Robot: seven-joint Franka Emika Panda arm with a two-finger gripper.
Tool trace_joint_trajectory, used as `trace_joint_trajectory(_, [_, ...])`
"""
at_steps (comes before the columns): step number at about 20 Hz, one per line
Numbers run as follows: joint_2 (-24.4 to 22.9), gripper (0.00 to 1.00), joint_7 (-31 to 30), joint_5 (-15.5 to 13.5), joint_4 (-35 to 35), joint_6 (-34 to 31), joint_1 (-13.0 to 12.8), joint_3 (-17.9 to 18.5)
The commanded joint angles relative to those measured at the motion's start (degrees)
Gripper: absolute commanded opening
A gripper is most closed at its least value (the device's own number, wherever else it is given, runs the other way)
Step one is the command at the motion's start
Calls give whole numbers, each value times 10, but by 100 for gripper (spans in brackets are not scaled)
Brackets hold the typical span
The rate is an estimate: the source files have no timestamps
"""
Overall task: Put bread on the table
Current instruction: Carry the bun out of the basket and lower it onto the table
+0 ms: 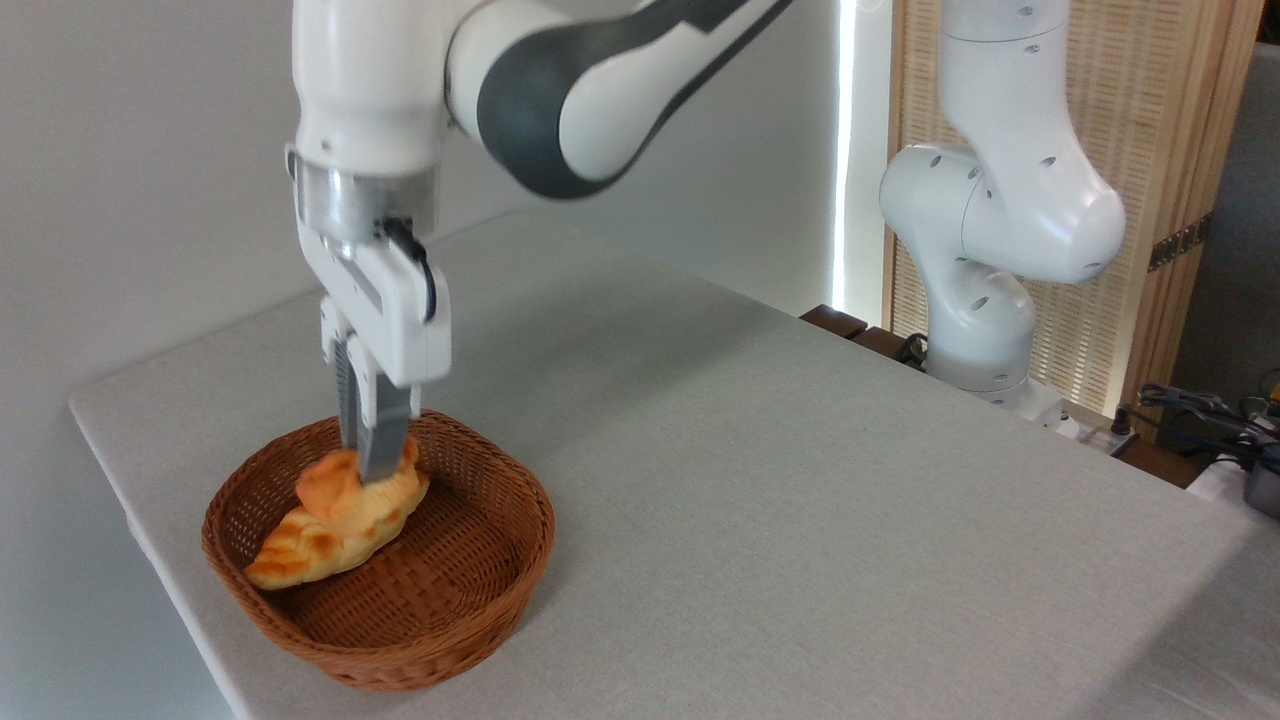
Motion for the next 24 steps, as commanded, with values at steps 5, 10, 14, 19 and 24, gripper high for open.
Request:
trace_joint_trajectory(5, [-72,25,0,-7,-6,-138,2,5])
trace_joint_trajectory(10, [-184,28,15,4,-142,-155,-1,13])
trace_joint_trajectory(14, [-205,41,56,66,-228,-155,-12,13])
trace_joint_trajectory(19, [-197,53,98,82,-256,-140,-20,12])
trace_joint_trajectory(24, [-193,100,106,83,-257,-108,-22,12])
